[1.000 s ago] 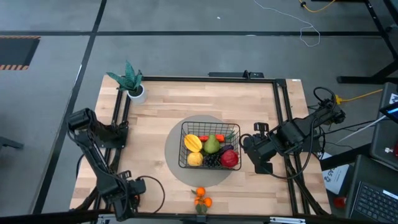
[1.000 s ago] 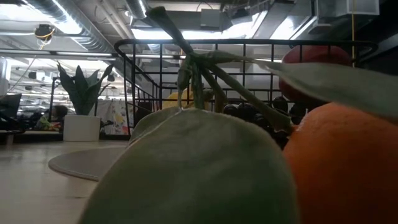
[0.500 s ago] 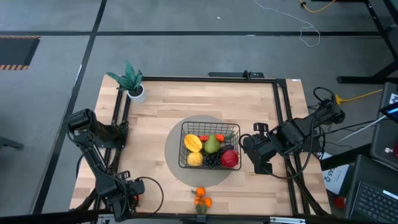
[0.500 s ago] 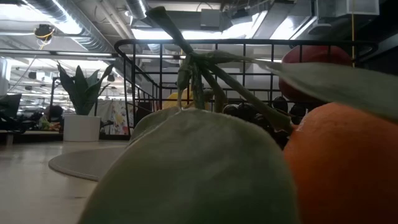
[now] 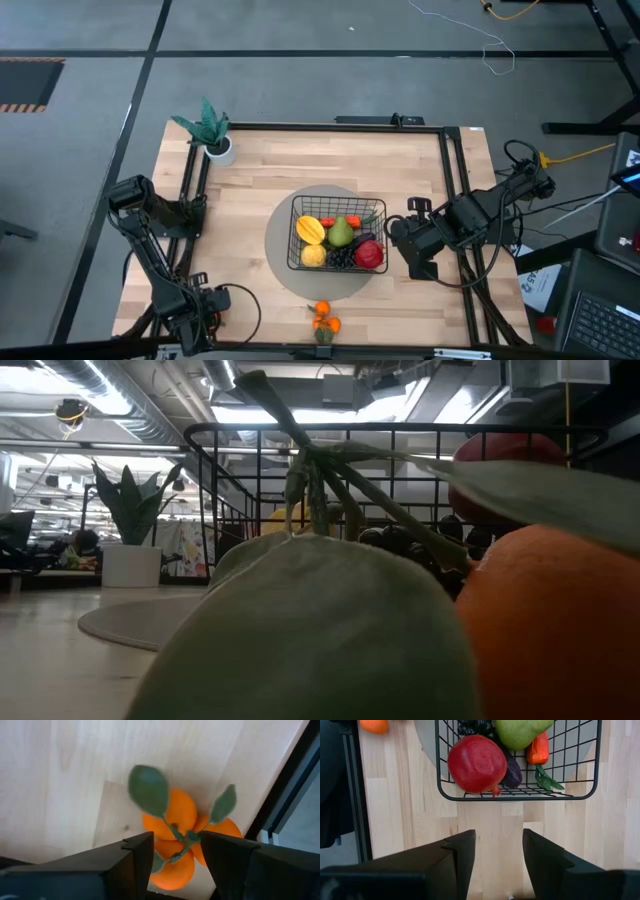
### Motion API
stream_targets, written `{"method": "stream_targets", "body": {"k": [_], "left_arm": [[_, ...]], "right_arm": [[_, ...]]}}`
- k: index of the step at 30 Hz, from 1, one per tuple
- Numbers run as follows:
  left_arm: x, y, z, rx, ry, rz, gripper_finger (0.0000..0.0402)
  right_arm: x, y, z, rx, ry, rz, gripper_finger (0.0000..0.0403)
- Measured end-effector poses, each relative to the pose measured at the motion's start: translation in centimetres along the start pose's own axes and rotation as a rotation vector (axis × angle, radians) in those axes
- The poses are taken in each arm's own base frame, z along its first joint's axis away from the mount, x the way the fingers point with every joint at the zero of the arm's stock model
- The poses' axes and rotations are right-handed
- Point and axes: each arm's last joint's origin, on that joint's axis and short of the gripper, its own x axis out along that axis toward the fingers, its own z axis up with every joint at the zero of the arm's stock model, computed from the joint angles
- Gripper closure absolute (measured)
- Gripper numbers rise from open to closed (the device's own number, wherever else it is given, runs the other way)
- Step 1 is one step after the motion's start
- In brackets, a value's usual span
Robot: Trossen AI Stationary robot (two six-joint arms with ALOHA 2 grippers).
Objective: Build produce basket
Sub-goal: Put the left orange tangerine into the wire basket
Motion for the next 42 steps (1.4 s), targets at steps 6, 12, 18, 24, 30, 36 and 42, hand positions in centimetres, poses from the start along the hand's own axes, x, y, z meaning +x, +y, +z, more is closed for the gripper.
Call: {"method": "stream_targets", "body": {"k": [6, 12, 18, 24, 30, 36, 42], "left_arm": [[0.0, 0.0, 0.0, 0.000, 0.000, -0.003, 0.0295], [0.0, -0.2, 0.0, -0.001, -0.002, -0.018, 0.0383], [0.0, -0.2, 0.2, -0.007, -0.004, -0.028, 0.0397], [-1.2, 0.2, 1.5, 0.077, 0.018, -0.068, 0.0400], [-4.1, 1.6, 4.5, 0.177, -0.037, -0.155, 0.0401], [-7.9, 3.9, 8.3, 0.318, -0.334, -0.178, 0.0401], [-12.3, 4.8, 12.1, 0.505, -0.724, -0.268, 0.0401]], "right_arm": [[0.0, 0.0, 0.0, 0.000, 0.000, 0.000, 0.0252], [0.0, 0.0, 0.0, 0.000, 0.000, 0.000, 0.0252], [0.0, 0.0, 0.0, 0.000, 0.000, 0.000, 0.0252], [0.0, 0.0, 0.0, 0.000, 0.000, 0.000, 0.0252], [0.0, 0.0, 0.0, -0.001, 0.000, 0.000, 0.0252], [0.0, 0.0, 0.0, -0.005, 0.000, 0.000, 0.0252], [0.0, 0.0, 0.0, -0.007, 0.000, 0.000, 0.0252]]}}
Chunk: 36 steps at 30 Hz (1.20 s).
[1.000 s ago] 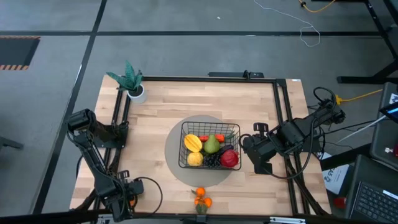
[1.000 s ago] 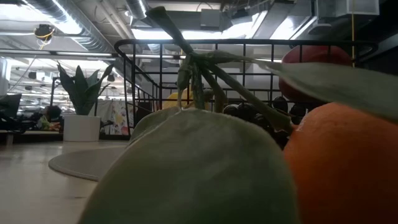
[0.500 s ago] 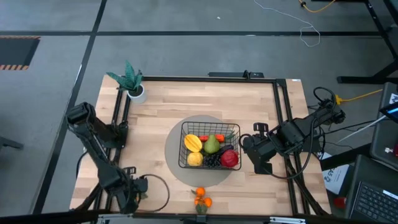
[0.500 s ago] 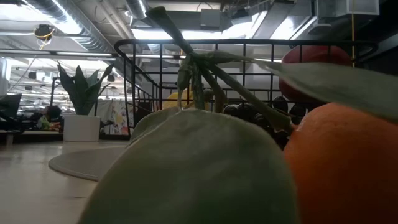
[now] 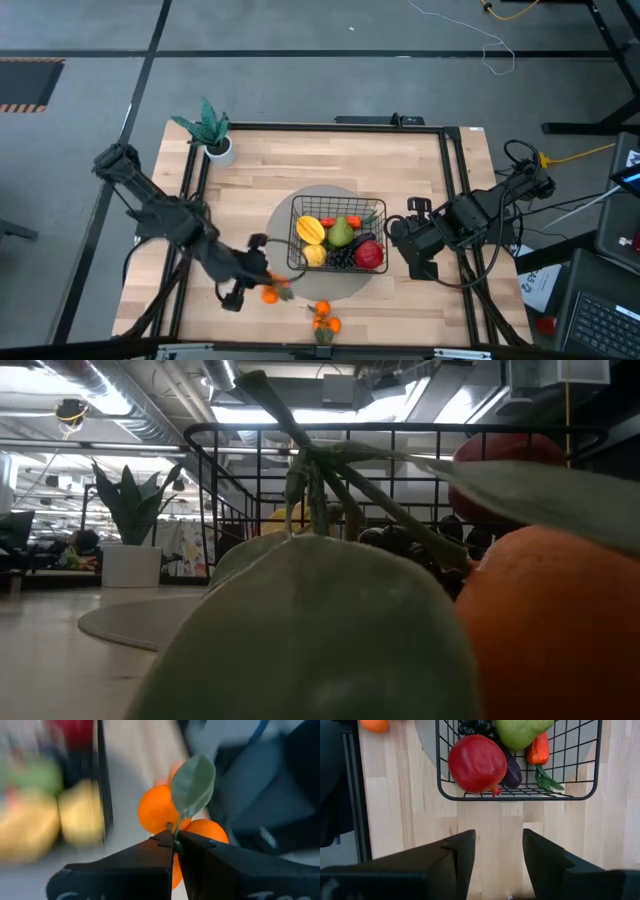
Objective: Build produce basket
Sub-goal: Put the left orange tangerine into the wire basket
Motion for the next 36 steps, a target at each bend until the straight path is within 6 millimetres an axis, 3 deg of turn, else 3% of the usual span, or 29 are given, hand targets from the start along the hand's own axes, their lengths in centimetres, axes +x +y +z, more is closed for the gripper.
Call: {"method": "stream_targets", "body": {"k": [6, 10, 14, 19, 27, 36], "left_arm": [[-1.7, 1.4, 4.9, 0.303, -0.442, 0.081, 0.0401], [-2.5, 3.2, 7.0, 0.360, -0.613, 0.208, 0.0401], [-2.1, 5.1, 7.6, 0.359, -0.612, 0.286, 0.0401], [1.0, 7.2, 7.5, 0.325, -0.528, 0.347, 0.0401], [5.0, 7.3, 6.6, 0.358, -0.434, 0.350, 0.0401], [5.0, 7.5, 7.2, 0.403, -0.495, 0.475, 0.0401]], "right_arm": [[0.0, 0.0, 0.0, -0.004, 0.000, 0.000, 0.0252], [0.0, 0.0, 0.0, -0.004, 0.000, 0.000, 0.0252], [0.0, 0.0, 0.0, -0.004, 0.000, 0.000, 0.0252], [0.0, 0.0, 0.0, -0.003, 0.000, 0.000, 0.0252], [0.0, 0.0, 0.0, 0.009, 0.000, 0.000, 0.0252], [0.0, 0.1, 0.1, 0.036, -0.015, 0.009, 0.0252]]}}
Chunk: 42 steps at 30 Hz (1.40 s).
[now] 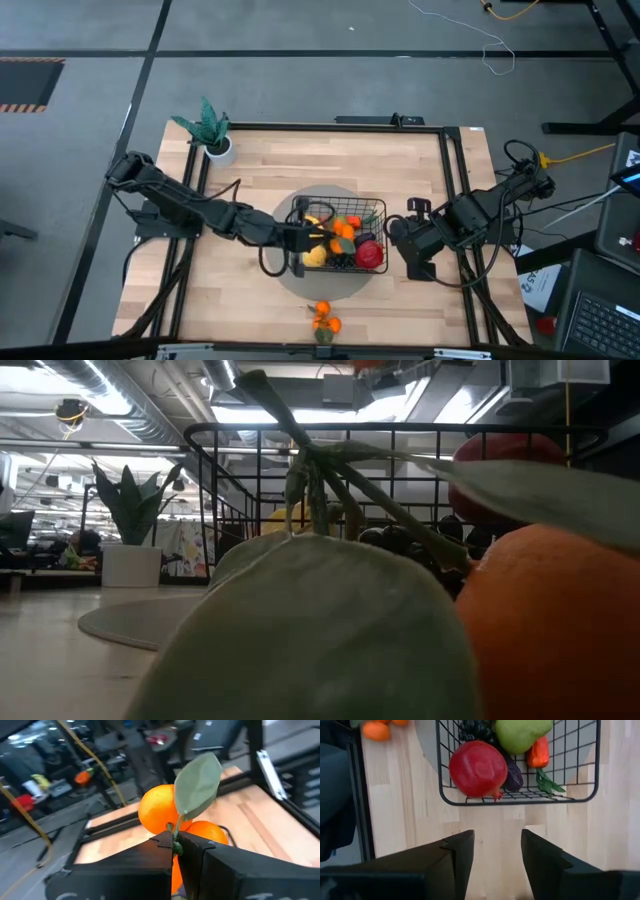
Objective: Build produce basket
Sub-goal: Put the left orange tangerine into the wire basket
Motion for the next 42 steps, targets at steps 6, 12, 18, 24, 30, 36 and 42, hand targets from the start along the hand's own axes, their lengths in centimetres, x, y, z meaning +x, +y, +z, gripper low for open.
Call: {"method": "stream_targets", "body": {"k": [6, 12, 18, 24, 30, 36, 42], "left_arm": [[0.0, 0.3, -0.1, 0.003, 0.030, 0.079, 0.0401], [0.0, 0.1, -0.5, 0.024, 0.069, 0.065, 0.0401], [0.2, 0.4, -1.3, 0.051, 0.128, 0.061, 0.0401], [0.5, 1.2, -2.1, 0.052, 0.189, 0.074, 0.0401], [0.9, 2.1, -3.0, -0.032, 0.242, 0.104, 0.0401], [1.1, 2.6, -3.3, -0.045, 0.257, 0.105, 0.0386], [1.1, 2.6, -3.3, -0.044, 0.253, 0.099, 0.0367]], "right_arm": [[0.0, 0.2, 0.3, 0.003, -0.029, 0.018, 0.0252], [0.0, 0.3, 0.5, 0.009, -0.048, 0.030, 0.0252], [-0.1, 0.6, 1.4, 0.182, -0.174, 0.030, 0.0252], [-0.4, 1.0, 2.4, 0.238, -0.295, 0.050, 0.0252], [-0.6, 1.5, 2.8, 0.221, -0.379, 0.047, 0.0252], [-0.7, 1.9, 2.6, 0.188, -0.380, 0.047, 0.0252], [-0.7, 1.9, 2.5, 0.184, -0.380, 0.048, 0.0252]]}}
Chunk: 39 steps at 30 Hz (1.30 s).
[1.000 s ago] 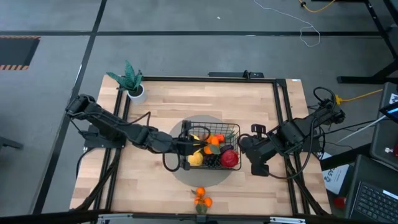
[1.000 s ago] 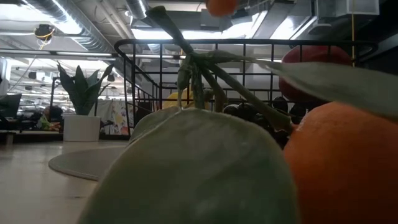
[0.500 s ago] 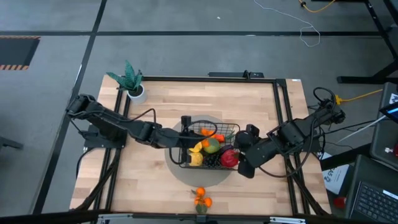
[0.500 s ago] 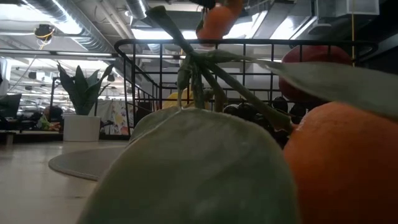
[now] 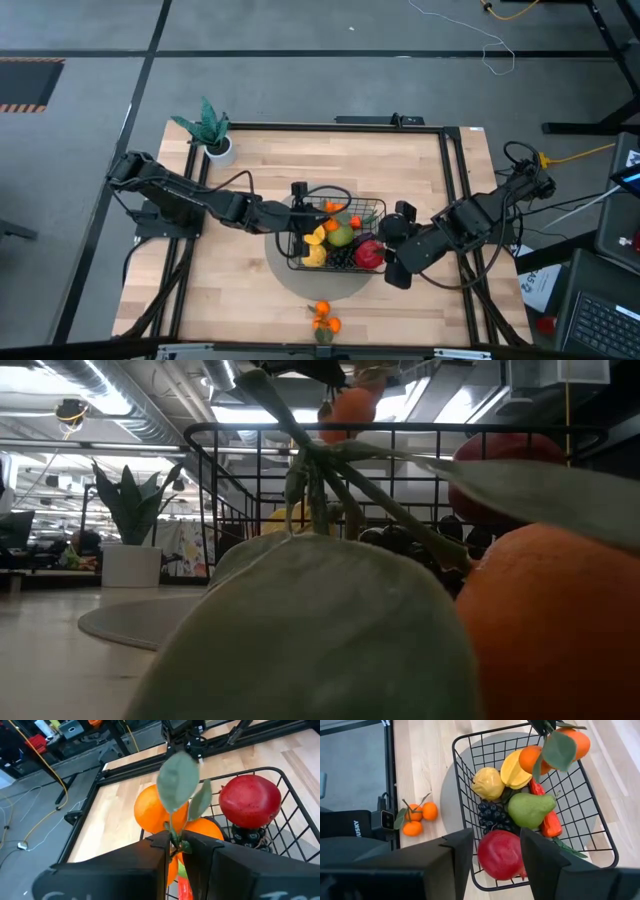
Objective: Build produce basket
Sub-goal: Put the left orange tangerine into the wire basket, then put the orange tangerine into the wire basket
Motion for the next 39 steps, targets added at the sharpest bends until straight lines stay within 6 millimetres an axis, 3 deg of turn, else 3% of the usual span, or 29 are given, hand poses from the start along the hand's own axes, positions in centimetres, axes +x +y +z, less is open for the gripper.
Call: {"method": "stream_targets", "body": {"k": [25, 35, 39], "left_arm": [[0.0, 0.0, -0.3, 0.023, 0.034, 0.002, 0.0337], [-3.7, 2.1, 0.2, 0.042, 0.104, 0.154, 0.0334], [-5.5, 2.6, 0.1, -0.083, 0.125, 0.173, 0.0338]], "right_arm": [[0.0, 0.0, 0.0, -0.003, 0.002, -0.002, 0.0252], [0.0, -0.1, -0.1, -0.006, 0.008, -0.007, 0.0252], [0.0, -0.1, -0.1, -0.006, 0.009, -0.007, 0.0252]]}}
